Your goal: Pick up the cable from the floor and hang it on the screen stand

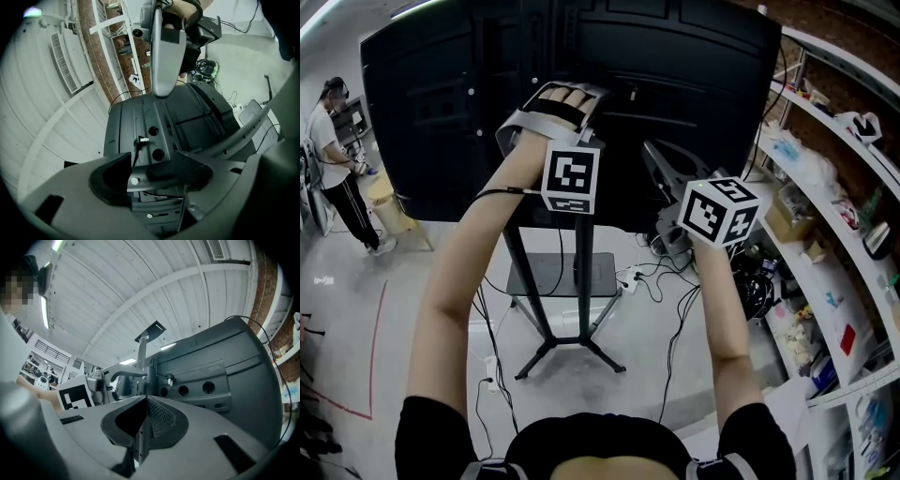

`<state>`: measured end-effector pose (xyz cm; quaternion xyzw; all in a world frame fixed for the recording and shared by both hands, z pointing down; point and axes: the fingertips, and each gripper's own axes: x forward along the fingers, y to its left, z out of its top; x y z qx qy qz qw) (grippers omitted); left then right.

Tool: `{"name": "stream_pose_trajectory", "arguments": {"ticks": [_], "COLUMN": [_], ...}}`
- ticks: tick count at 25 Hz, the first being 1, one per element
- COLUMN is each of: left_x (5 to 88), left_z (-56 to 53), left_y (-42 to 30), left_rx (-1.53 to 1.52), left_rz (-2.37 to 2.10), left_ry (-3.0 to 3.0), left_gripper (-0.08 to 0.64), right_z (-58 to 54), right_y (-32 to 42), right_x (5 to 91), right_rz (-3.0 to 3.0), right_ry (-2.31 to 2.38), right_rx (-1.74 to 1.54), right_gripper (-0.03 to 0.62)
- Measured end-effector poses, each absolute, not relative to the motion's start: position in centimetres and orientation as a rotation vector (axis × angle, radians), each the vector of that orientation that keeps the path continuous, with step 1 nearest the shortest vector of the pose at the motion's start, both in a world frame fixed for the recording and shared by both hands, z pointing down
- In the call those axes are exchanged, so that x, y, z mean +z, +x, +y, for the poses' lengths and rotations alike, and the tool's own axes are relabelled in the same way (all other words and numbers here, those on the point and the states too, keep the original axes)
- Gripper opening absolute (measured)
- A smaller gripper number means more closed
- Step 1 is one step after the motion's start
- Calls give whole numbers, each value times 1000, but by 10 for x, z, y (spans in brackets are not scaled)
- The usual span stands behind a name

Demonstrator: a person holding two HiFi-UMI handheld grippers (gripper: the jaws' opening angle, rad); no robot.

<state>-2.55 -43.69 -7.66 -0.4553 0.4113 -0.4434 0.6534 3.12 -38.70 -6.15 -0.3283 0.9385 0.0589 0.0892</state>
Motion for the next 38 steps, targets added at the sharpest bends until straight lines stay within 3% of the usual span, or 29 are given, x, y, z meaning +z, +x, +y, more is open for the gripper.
{"name": "stream_pose_trajectory", "arguments": {"ticks": [14, 21, 34, 38], "left_x": [-2, 36, 96, 127], "left_z": [-378, -347, -315, -300], "left_y": [-39, -55, -80, -78], "left_rx": [-716, -413, 73, 118], "left_rz": [1156, 1332, 1585, 1626], "left_ry": [-1587, -1928, -2377, -2493], "left_gripper": [272, 209, 14, 8], "right_z": [-357, -341, -306, -296], "right_y": [23, 9, -17, -10], "right_x": [4, 40, 91, 110], "right_rz": [2821, 2756, 2655, 2616], "right_ry": [-981, -970, -1003, -1093], "right_rx": [65, -56, -142, -137], "right_gripper": [25, 25, 25, 25]}}
